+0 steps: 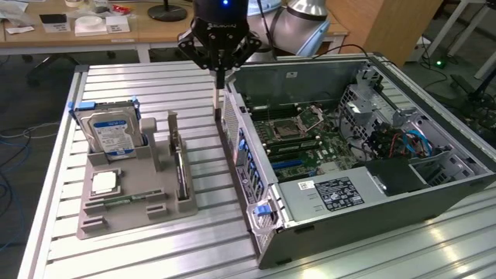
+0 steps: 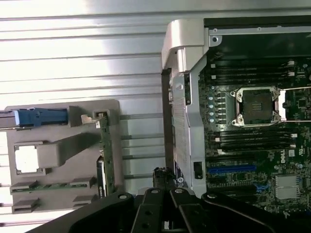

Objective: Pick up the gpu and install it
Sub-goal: 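Reach for the gpu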

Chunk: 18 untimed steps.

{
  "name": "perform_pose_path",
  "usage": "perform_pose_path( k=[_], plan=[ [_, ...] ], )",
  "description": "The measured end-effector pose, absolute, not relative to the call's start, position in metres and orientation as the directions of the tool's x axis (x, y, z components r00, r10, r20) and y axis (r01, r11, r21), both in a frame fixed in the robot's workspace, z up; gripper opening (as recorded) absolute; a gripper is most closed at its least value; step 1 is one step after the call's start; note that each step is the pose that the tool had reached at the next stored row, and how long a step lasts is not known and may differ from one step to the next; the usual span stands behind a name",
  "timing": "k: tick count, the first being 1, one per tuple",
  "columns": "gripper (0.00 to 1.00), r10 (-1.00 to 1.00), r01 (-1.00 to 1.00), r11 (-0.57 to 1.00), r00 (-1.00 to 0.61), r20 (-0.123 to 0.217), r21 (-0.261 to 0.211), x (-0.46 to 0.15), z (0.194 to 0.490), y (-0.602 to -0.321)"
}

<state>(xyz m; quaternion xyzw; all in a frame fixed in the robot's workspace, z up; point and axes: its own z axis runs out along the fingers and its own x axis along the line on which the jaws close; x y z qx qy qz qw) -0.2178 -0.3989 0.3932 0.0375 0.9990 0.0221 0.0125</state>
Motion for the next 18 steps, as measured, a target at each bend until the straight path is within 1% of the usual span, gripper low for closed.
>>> perform_pose_path(
  k=[18],
  plan=[
    [0.11,0.075,0.074,0.996,-0.997,-0.023,0.045,-0.278,0.393,-0.399]
  ],
)
